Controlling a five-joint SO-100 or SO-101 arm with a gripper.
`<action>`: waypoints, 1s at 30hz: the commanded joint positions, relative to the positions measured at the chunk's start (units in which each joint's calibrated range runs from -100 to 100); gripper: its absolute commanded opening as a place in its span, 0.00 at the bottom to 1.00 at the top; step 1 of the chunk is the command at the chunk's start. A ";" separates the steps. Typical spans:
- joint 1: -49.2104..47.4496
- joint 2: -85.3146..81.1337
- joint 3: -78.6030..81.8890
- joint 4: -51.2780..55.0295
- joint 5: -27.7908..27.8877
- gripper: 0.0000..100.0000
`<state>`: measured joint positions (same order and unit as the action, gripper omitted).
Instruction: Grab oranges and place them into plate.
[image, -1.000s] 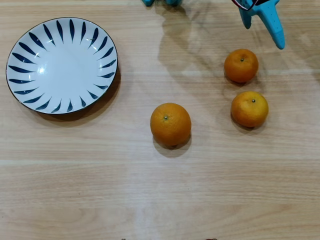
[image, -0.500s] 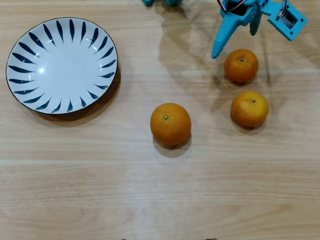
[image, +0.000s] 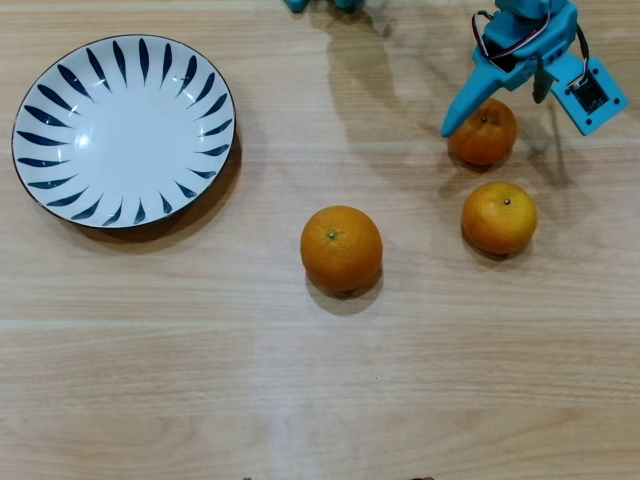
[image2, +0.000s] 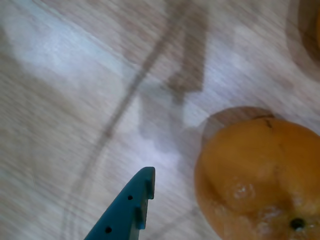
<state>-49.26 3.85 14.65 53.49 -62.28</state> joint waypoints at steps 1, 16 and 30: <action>1.12 1.81 -0.66 -0.93 -0.23 0.60; 3.62 5.02 -0.57 -0.50 -0.23 0.35; 5.31 -0.22 -1.93 3.62 0.39 0.35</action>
<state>-45.97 9.18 14.56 53.66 -62.28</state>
